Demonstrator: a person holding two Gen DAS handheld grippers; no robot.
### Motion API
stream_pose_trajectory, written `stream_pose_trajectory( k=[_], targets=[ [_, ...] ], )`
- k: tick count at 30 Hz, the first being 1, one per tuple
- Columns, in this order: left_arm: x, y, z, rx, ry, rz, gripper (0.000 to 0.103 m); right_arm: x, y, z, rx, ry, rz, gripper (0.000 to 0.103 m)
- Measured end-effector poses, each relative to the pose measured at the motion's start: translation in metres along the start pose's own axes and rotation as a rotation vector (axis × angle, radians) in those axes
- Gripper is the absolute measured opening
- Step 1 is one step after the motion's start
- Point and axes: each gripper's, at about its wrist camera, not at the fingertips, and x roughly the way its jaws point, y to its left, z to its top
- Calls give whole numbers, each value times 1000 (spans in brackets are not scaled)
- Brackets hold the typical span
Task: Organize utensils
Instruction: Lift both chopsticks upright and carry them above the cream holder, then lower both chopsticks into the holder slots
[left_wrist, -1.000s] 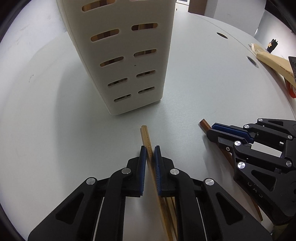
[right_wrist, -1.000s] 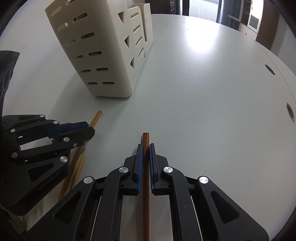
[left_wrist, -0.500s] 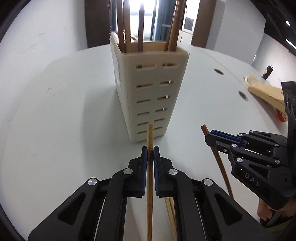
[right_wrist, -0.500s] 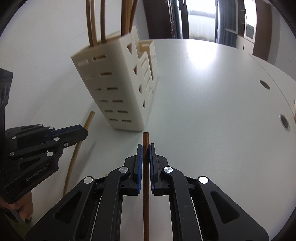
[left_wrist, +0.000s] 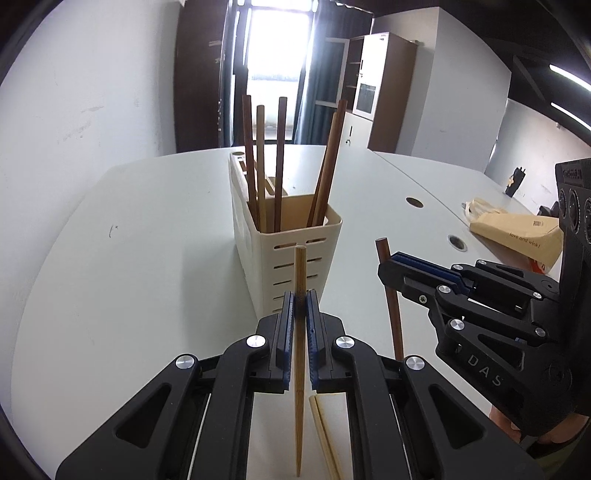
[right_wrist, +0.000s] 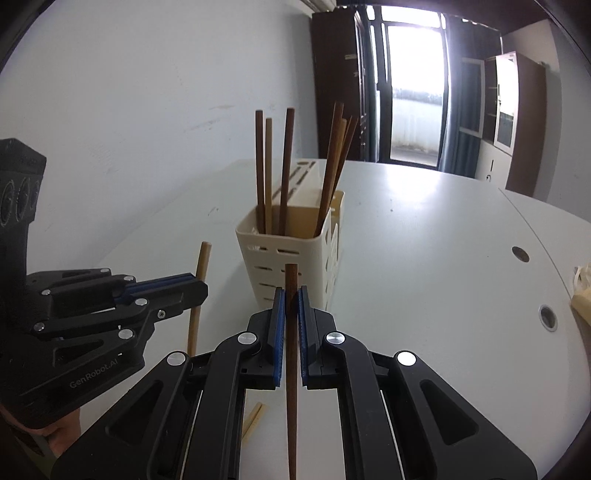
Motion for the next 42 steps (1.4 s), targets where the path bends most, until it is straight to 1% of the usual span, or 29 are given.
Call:
stream_pose_trajectory(
  k=[5,9,13,18,22,26,29,33,35,37,40,42],
  targets=[
    [-16,-2,14,6,-64,6,6,-13,-1,16,-10,-50,14,8],
    [-23,-12,27,12,-112,9,6,-26,0,29,-25,-90,21,8],
    [-29,-11,34,0,-147,-15,6,-27,-6,37,-22,-127,24,8],
    [-31,-15,45,5,-182,-16,6,-26,-12,44,-17,-165,39,8],
    [-35,-18,50,20,-227,-10,6,-15,-20,52,-8,-186,42,8],
    [-37,-24,54,41,-276,9,6,-17,-34,54,11,-253,54,8],
    [-34,-23,58,28,-282,1,6,-24,-37,57,0,-301,58,8],
    [-38,-18,62,8,-325,-8,6,-20,-43,62,-12,-331,35,8],
    [-41,-15,63,-10,-351,-9,6,-15,-46,64,-10,-337,49,8],
    [-44,-14,64,-12,-384,-1,6,-16,-45,64,-11,-360,68,8],
    [-54,-18,61,0,-456,27,6,-28,-41,66,-23,-424,82,8],
    [-59,-19,61,3,-486,24,6,-38,-40,65,-26,-478,90,8]
  ],
)
